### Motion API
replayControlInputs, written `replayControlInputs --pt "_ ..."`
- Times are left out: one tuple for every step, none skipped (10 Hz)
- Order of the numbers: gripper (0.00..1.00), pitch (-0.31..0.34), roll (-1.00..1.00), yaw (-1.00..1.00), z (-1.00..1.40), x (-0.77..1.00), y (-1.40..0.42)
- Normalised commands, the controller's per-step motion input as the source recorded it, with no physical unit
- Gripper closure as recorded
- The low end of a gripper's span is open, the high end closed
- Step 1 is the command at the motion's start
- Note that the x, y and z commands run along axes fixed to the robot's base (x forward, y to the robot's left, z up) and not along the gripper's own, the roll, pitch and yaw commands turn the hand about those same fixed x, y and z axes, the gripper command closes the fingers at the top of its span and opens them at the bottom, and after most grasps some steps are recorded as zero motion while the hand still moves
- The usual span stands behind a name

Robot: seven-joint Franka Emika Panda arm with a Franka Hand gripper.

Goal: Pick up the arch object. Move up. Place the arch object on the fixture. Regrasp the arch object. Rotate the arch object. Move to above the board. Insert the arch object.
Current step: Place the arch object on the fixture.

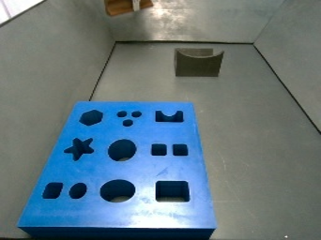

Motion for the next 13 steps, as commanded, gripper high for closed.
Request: replayControlInputs --pt "1.00 0.077 0.07 -0.01 0.55 -0.02 0.01" --pt "1.00 0.083 0.07 0.00 0.45 -0.01 0.01" --pt "1.00 0.097 0.07 0.01 0.25 -0.01 0.01" --pt "1.00 -0.032 -0.07 1.00 -0.02 1.00 -0.90" --pt "1.00 -0.030 -0.07 1.00 -0.06 1.00 -0.88" --pt "1.00 -0.034 -0.08 1.00 -0.05 1.00 -0.85" --pt "1.00 -0.038 -0.09 1.00 -0.04 1.00 -0.76" --pt "1.00 -0.039 -0.10 1.00 -0.04 1.00 -0.69" --pt "1.00 -0.040 -0.11 1.00 -0.05 1.00 -0.61" --pt "1.00 -0.040 -0.13 1.00 -0.05 1.00 -0.53" --pt "1.00 -0.041 -0.14 1.00 -0.04 1.00 -0.47" --pt "1.00 -0.041 -0.16 1.00 -0.04 1.00 -0.42" --pt "1.00 -0.039 -0.19 1.00 -0.04 1.00 -0.37"
